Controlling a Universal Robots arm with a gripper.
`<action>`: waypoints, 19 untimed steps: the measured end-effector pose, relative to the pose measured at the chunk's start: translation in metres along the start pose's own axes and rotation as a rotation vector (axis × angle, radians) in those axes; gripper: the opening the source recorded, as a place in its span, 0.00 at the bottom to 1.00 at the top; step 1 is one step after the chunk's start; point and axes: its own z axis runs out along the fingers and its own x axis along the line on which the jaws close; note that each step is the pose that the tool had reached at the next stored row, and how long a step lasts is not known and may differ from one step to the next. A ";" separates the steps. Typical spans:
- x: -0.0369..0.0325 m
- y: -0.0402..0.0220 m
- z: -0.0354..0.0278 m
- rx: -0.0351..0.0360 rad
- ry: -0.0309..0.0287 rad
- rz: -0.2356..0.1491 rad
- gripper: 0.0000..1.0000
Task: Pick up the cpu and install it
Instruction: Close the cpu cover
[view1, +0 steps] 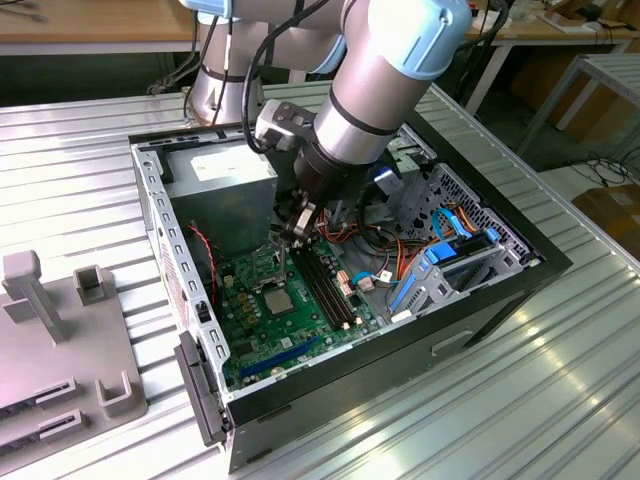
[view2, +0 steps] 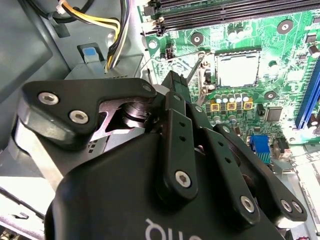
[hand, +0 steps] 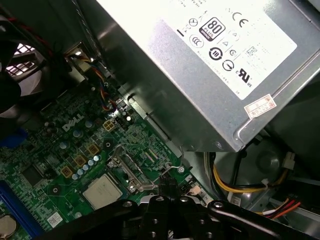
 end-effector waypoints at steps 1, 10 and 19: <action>0.0004 -0.0005 -0.0001 -0.0002 0.0002 -0.002 0.11; 0.0038 -0.0032 -0.0007 -0.0013 0.0020 -0.016 0.11; 0.0041 -0.0036 -0.0008 -0.0013 0.0022 -0.016 0.11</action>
